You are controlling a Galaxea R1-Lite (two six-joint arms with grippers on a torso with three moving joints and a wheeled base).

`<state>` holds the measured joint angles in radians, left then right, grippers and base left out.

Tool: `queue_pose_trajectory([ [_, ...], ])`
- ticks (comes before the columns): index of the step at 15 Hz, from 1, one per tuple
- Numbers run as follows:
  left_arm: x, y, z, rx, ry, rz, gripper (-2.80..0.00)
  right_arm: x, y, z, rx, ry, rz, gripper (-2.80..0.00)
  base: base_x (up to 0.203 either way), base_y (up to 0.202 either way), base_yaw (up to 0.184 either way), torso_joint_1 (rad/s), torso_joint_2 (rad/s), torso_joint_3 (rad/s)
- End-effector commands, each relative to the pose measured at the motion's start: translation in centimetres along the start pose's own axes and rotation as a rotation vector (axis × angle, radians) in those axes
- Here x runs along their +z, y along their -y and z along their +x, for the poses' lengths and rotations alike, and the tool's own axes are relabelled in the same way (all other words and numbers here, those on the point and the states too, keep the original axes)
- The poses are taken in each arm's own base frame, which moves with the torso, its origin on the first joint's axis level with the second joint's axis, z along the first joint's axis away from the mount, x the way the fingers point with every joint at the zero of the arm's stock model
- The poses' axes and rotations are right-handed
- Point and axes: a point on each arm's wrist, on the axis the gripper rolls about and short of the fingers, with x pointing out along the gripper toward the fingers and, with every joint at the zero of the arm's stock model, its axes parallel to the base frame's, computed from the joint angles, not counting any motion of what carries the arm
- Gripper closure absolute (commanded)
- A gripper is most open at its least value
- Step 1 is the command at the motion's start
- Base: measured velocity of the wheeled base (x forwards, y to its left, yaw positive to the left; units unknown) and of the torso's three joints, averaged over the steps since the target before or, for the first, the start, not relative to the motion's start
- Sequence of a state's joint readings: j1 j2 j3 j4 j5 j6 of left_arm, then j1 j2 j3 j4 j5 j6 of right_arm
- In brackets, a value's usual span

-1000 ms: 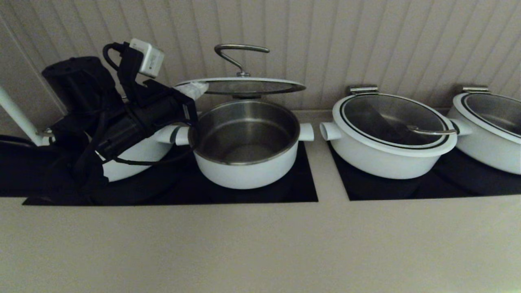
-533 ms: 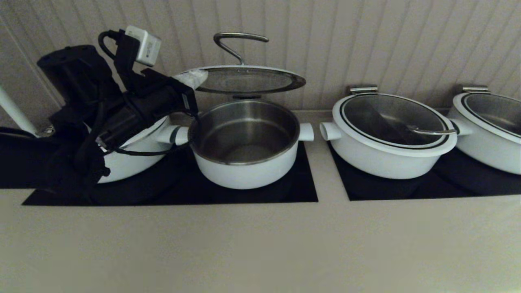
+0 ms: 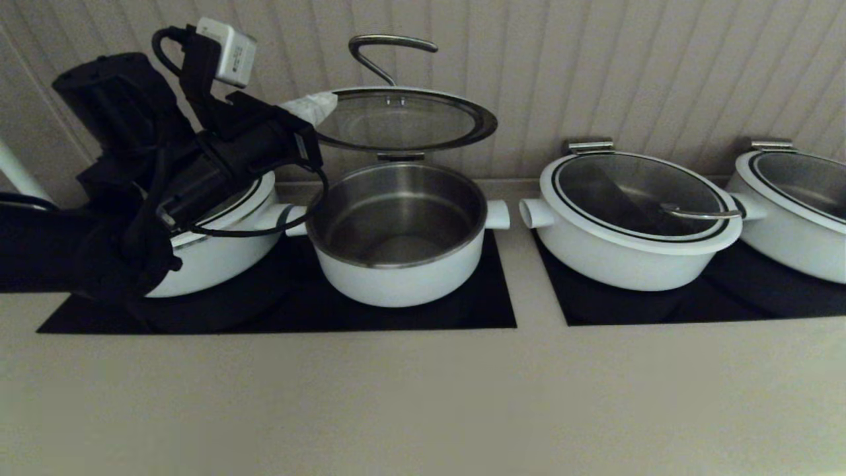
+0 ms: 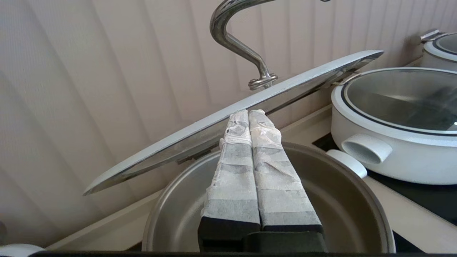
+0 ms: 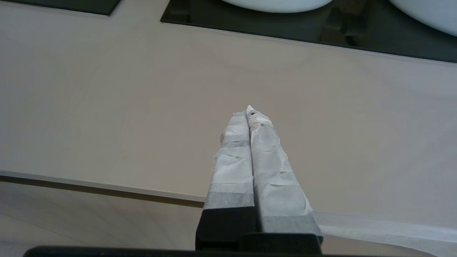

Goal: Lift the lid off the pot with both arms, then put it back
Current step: Open the pot lid completely

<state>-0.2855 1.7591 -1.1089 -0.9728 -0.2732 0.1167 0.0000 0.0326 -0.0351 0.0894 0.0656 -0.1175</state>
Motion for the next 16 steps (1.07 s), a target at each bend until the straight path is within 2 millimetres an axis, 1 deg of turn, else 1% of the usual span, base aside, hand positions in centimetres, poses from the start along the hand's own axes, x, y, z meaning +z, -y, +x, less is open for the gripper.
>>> queue_pose_trajectory([
  [1,-0.1,-0.1,0.3,-0.001,0.006,0.004,0.0,0.0,0.0,0.0,0.001,-0.002,0.0,0.0,0.0,0.0,0.0,0.0,0.0,0.0],
  [4,0.3,-0.3,0.9,0.003,0.033,0.012,0.0,0.0,0.0,0.0,0.0,0.001,-0.001,0.0,0.0,0.0,0.0,0.0,0.0,0.0],
  [8,-0.3,-0.5,1.8,0.013,0.094,0.036,0.0,0.0,0.0,0.0,0.0,0.002,-0.001,0.0,0.0,0.0,0.0,0.0,0.0,0.0],
  [11,-0.8,-0.6,2.0,0.027,0.095,0.058,0.0,0.0,0.0,0.0,0.0,0.002,-0.001,0.0,0.0,0.0,0.0,0.0,0.0,0.0],
  [16,-0.7,-0.6,2.0,0.032,0.106,0.063,0.0,0.0,0.0,0.0,0.0,0.002,-0.001,0.0,0.0,0.0,0.0,0.0,0.0,0.0],
])
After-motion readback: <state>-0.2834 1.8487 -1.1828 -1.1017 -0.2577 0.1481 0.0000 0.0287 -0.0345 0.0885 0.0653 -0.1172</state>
